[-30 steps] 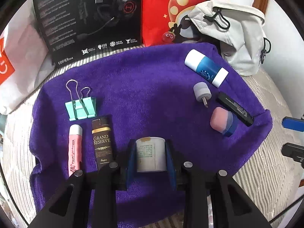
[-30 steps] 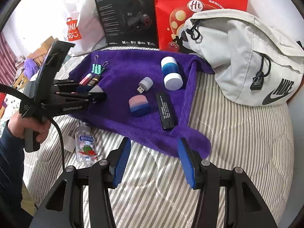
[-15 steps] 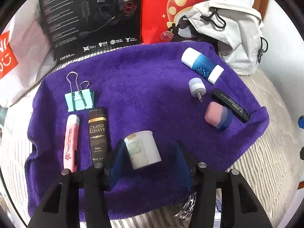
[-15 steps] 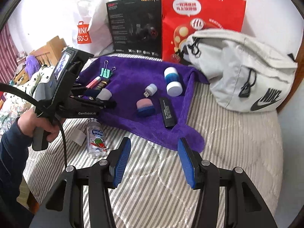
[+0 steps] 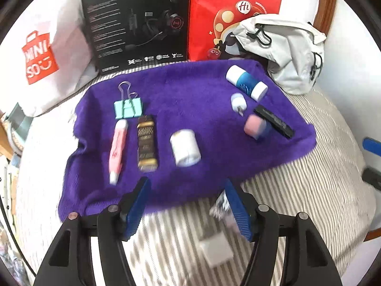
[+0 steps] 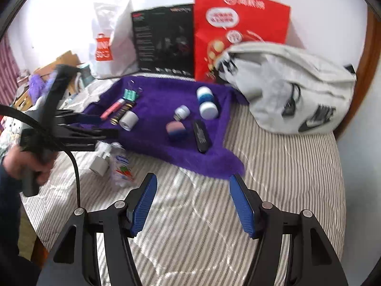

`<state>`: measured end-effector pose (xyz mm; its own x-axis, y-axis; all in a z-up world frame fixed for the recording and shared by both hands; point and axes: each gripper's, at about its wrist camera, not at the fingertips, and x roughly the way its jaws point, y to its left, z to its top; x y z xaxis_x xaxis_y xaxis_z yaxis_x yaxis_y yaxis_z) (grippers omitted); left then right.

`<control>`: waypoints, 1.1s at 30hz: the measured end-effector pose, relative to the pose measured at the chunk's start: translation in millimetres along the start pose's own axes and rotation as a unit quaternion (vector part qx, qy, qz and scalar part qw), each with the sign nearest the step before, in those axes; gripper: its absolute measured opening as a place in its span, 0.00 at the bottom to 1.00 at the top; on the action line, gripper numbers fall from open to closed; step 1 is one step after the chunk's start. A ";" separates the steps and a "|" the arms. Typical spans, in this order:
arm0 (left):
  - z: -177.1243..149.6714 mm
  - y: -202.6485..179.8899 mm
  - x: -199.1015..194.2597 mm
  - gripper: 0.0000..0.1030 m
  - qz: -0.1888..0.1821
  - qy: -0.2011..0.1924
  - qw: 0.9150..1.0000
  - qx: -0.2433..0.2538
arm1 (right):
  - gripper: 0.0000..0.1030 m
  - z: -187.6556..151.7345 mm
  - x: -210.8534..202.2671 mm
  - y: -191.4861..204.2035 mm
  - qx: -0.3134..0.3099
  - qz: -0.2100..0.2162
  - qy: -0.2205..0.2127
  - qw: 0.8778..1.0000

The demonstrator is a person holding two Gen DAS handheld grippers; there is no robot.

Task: Organize rigid objects
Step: 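Grasp the white charger cube with the left gripper while the right grasps the candy bottle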

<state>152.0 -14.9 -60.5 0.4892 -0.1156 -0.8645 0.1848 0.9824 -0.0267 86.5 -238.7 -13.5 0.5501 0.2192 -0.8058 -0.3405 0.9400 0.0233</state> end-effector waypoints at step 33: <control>-50.0 -17.9 15.0 0.27 0.004 0.002 0.999 -0.032 | 0.61 -26.5 26.2 11.6 0.010 0.030 0.049 0.998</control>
<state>113.3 -26.8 -98.1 0.4863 -0.1069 -0.8672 0.1266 0.9906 -0.0511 76.8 -229.0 -50.0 0.4510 0.2487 -0.8572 -0.3540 0.9315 0.0840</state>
